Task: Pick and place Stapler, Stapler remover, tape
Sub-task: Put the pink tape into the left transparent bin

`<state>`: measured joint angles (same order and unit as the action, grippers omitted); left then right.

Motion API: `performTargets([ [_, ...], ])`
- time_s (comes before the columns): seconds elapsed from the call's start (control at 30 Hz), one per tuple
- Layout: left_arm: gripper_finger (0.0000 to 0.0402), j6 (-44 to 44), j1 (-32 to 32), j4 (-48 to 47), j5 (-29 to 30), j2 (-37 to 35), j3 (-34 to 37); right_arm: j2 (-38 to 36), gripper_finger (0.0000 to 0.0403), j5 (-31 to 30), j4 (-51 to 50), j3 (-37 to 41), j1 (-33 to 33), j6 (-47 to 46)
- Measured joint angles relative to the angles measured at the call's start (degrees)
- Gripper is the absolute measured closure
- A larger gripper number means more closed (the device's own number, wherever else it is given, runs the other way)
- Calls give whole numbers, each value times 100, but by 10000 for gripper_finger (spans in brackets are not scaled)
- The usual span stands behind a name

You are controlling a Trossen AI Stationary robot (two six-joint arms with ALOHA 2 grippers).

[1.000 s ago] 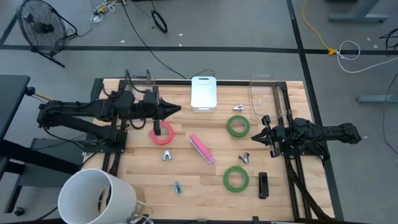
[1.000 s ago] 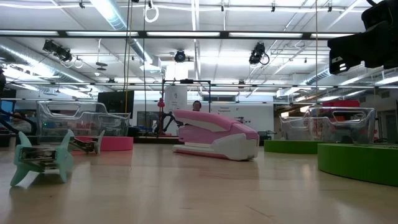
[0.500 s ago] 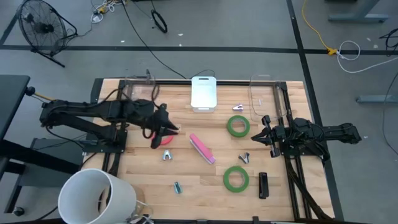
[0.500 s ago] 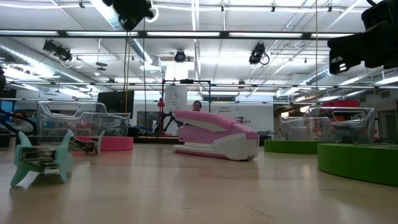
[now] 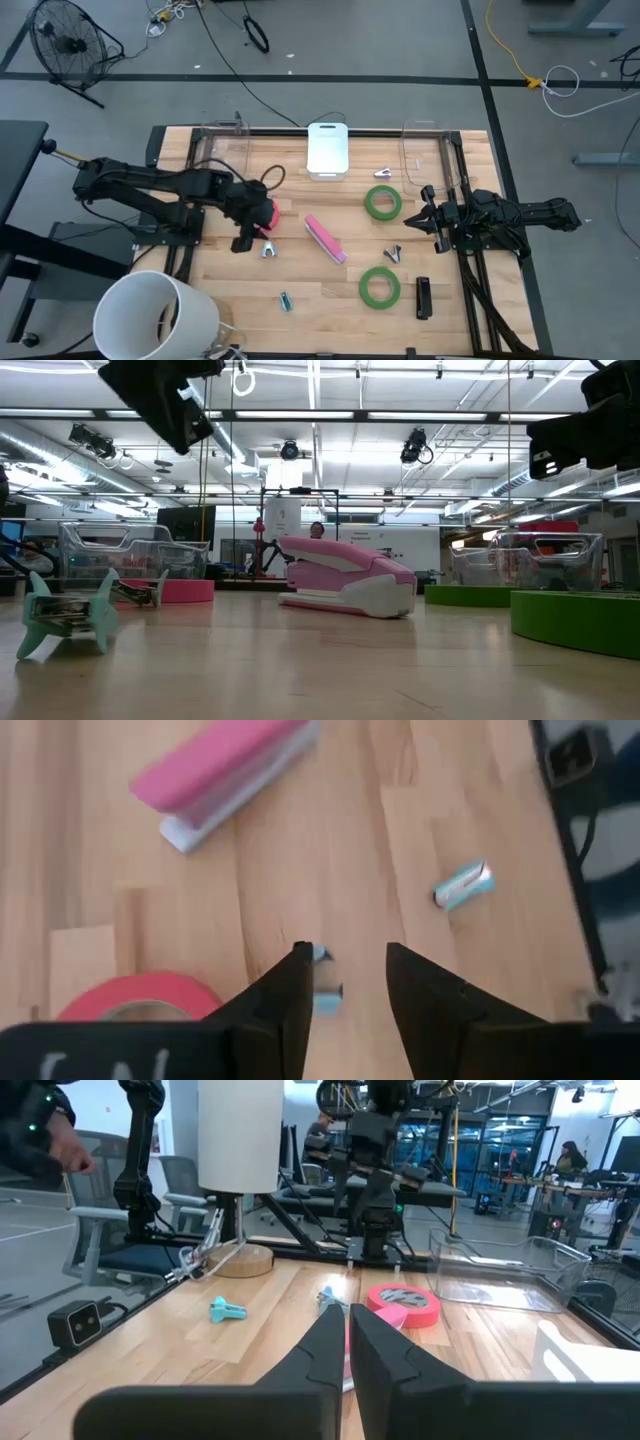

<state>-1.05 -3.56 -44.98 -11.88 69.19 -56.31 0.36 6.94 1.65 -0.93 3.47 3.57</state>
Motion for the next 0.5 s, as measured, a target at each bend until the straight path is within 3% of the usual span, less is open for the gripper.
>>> performTargets([
  [0.5,234,174,-286,-514,214,1143,55,-1,381,-2,2,-1,1,-2],
])
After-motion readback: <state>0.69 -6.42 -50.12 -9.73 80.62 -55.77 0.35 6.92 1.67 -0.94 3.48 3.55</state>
